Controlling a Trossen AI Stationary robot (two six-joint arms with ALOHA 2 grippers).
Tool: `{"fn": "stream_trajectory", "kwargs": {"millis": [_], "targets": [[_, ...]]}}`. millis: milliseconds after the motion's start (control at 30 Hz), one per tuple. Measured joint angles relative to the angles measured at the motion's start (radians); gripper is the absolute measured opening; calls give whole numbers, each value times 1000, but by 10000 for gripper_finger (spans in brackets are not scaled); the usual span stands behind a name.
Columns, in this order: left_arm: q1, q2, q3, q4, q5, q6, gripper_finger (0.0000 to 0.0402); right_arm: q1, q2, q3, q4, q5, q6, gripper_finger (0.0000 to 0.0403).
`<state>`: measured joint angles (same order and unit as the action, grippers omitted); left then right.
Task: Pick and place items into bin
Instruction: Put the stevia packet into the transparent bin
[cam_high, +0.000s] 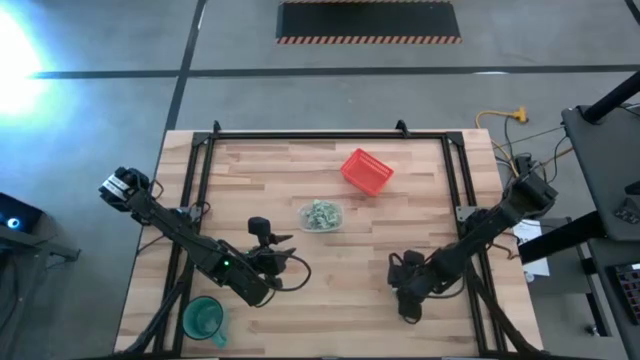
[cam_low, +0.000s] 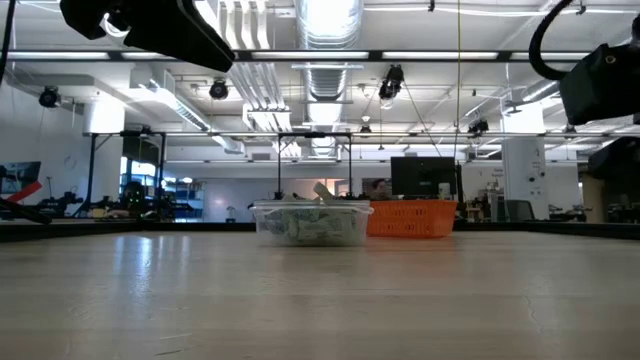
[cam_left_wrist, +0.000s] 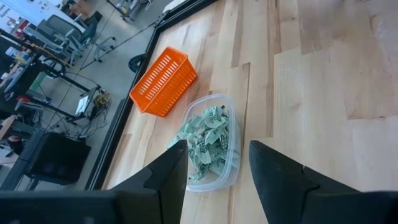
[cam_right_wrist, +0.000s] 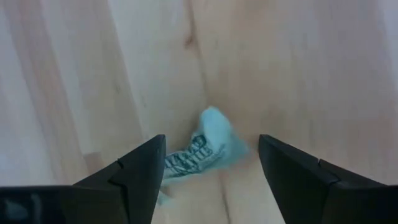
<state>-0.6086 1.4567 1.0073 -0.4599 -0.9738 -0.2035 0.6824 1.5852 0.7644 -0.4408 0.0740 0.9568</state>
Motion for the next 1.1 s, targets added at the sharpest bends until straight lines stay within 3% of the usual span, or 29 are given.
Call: {"fn": "stream_trajectory", "kwargs": {"millis": [267, 433, 1100], "targets": [[0, 0, 0, 5, 0, 0, 155, 0, 38, 5, -1, -18, -22, 245], [0, 0, 0, 5, 0, 0, 155, 1, 17, 2, -12, 3, -44, 222], [0, 0, 0, 4, 0, 0, 155, 0, 11, -1, -43, 28, -188, 32]]}}
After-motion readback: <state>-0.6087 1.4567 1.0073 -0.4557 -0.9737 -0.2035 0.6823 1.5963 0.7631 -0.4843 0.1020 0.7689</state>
